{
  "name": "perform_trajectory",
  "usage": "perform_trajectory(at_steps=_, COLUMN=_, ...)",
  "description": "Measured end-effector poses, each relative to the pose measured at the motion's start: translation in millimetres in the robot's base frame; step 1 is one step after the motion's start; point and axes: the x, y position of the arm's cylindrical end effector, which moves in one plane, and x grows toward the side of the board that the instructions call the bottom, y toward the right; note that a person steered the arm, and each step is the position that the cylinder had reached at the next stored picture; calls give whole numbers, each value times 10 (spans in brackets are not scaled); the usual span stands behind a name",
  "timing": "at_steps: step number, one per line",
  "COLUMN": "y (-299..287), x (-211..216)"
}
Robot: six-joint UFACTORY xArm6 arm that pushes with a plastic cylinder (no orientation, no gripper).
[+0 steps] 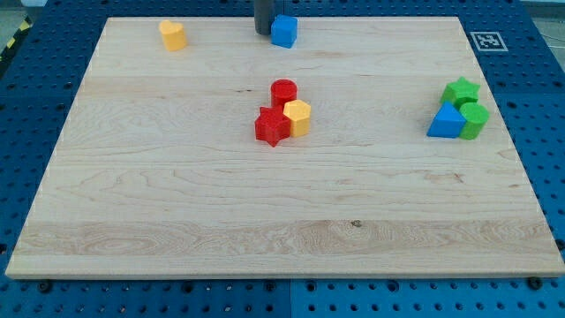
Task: Move the blue cube towards the right side
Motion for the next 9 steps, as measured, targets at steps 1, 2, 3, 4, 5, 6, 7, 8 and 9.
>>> perform_trajectory(at_steps=1, y=19, x=99)
perform_trajectory(at_steps=2, y=19, x=212)
perform_trajectory(at_steps=3, y=126, x=274)
perform_trajectory(at_steps=4, y=222, x=279)
perform_trajectory(at_steps=5, y=295, x=257)
perform_trajectory(at_steps=6, y=295, x=257)
perform_trajectory(at_steps=7, y=394, x=222)
perform_trajectory(at_steps=8, y=475, x=222)
perform_trajectory(at_steps=9, y=505, x=222)
